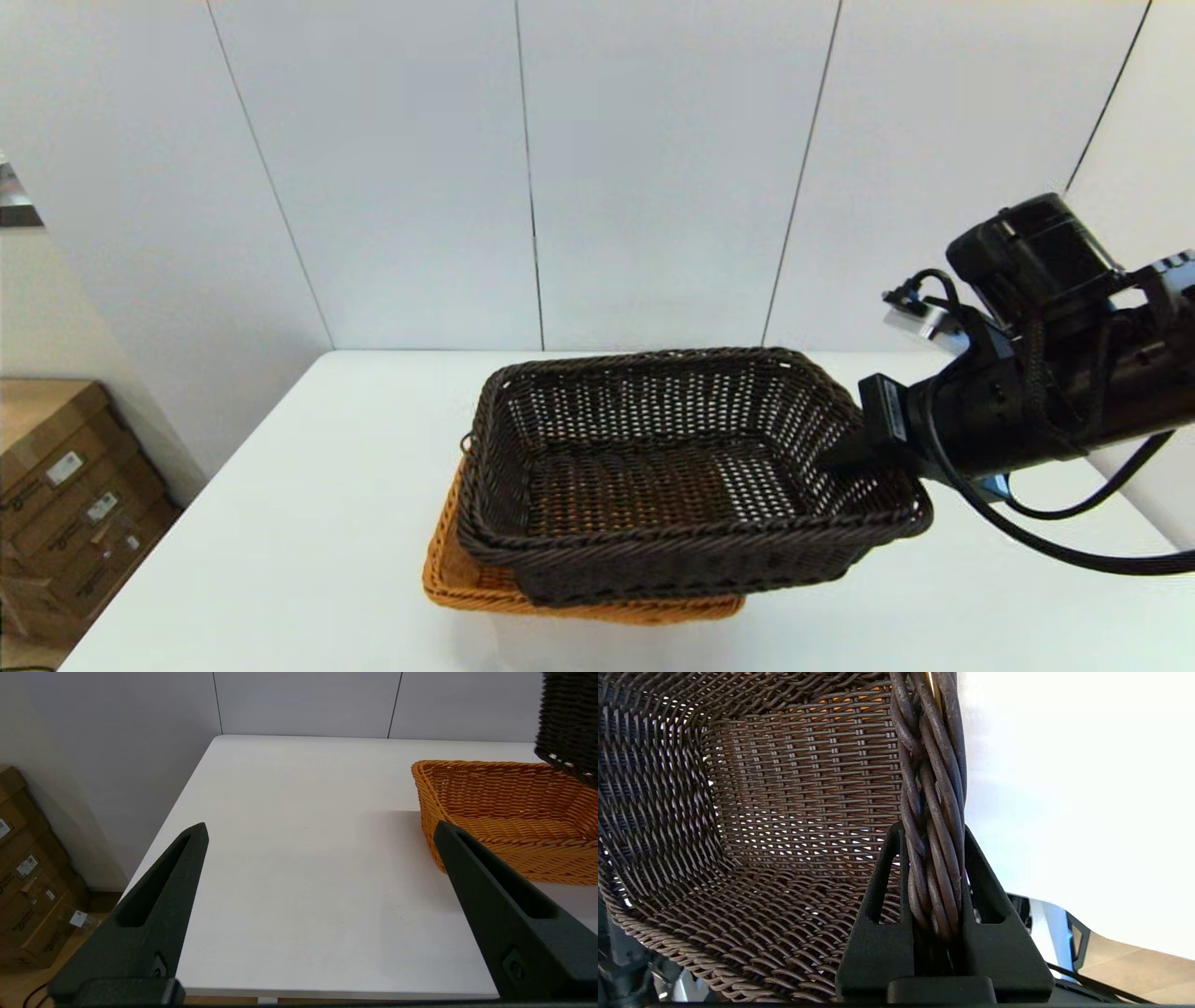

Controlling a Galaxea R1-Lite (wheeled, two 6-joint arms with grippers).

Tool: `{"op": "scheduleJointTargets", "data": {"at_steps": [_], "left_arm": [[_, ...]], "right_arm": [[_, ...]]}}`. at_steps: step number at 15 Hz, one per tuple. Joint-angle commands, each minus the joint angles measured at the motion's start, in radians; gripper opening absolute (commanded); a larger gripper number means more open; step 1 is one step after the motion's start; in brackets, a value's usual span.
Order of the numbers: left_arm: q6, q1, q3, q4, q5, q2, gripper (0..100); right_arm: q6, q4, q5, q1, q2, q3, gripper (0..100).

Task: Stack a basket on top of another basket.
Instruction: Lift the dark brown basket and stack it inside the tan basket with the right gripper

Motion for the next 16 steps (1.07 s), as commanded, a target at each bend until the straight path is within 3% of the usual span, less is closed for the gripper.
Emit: {"op": "scheduleJointTargets", "data": {"at_steps": [1,6,10,14,16], "left_arm": [[0.0,0.0,0.0,0.0,0.0,-0.001,100],[0.0,0.002,0.002,0.0,0.0,-0.001,100],[0.0,0.0,0.0,0.0,0.0,-0.001,100],[0.0,0.0,0.0,0.0,0.0,-0.001,100],[0.0,0.002,0.0,0.0,0.0,-0.001,100]], "right_arm": [[0.003,0.002,0.002,0.025,0.084,-0.038,0],[0.038,-0.012,-0.002,0.087,0.155,-0.109,0],[0.07,-0.013,-0.055,0.148,0.233,-0.18,0],[0.115,-0.016,-0.105,0.154,0.276,-0.239,0],[0.115,-0.061,-0.108,0.154,0.297,-0.247,0]]}}
